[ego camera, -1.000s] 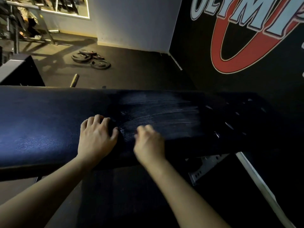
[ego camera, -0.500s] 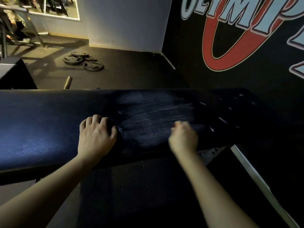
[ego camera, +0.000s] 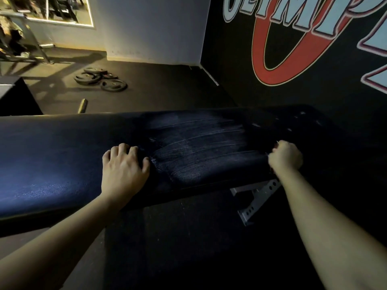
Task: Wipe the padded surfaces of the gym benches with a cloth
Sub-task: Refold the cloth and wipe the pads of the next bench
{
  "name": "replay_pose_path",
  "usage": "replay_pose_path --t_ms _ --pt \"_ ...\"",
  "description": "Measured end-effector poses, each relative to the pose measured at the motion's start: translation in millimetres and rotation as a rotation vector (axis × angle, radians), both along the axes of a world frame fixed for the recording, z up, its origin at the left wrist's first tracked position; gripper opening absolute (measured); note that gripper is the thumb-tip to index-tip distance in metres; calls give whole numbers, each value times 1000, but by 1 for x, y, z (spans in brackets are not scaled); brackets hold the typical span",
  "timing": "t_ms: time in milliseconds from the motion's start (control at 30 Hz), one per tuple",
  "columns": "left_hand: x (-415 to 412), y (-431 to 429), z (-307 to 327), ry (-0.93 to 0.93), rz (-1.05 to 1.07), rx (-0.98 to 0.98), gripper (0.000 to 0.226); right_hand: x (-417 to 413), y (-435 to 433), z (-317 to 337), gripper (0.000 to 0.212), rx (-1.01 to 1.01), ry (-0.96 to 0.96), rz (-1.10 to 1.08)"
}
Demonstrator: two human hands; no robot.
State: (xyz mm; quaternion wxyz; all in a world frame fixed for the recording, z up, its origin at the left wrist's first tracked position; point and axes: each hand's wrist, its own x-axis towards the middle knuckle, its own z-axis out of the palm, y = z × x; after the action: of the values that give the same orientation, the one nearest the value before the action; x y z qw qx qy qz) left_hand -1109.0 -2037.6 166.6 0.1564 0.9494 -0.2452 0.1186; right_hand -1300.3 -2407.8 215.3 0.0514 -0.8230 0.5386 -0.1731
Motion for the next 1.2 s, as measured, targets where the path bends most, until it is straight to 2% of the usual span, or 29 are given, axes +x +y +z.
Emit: replay_pose_path --t_ms 67,200,267,300,367,500,567,600,667,767,833,900,1000,1067,1133,1200 --pt "1 1 -1 -1 -7 9 58 29 49 -6 10 -5 -45 110" --pt "2 4 -1 9 -30 -3 51 59 181 -14 11 47 -55 563" --pt "2 4 0 9 -30 -12 50 46 205 -17 14 45 -38 743" --pt "2 4 0 12 -28 -16 52 38 197 -18 14 25 -53 763" --pt "1 4 1 18 -24 -23 57 24 150 -20 15 -19 -62 611" --pt "-1 4 1 13 -28 -24 51 2 28 -4 19 -38 10 109" --pt "-1 4 2 16 -29 -25 52 15 25 -1 19 -16 -15 -17" --pt "-1 4 2 20 -26 -28 54 29 44 -2 18 -21 -30 -3" --pt "-2 4 3 25 -26 -33 57 65 112 -11 13 -28 -57 185" --pt "-1 6 3 40 -18 -38 57 86 246 -21 9 -56 -29 695" --pt "0 7 2 33 -18 -47 55 69 273 -21 10 -67 -40 898" --pt "1 9 2 34 -31 -49 57 49 227 -23 12 -116 -93 814" --pt "-1 7 4 41 -42 -62 59 15 97 -12 16 -74 4 339" --pt "-1 5 4 36 -32 -54 59 -1 23 2 15 -46 57 99" --pt "-1 3 3 24 -32 -38 59 6 -5 6 14 -22 30 -23" --pt "-1 2 3 20 -31 -27 58 34 17 -1 17 -9 -5 -22"
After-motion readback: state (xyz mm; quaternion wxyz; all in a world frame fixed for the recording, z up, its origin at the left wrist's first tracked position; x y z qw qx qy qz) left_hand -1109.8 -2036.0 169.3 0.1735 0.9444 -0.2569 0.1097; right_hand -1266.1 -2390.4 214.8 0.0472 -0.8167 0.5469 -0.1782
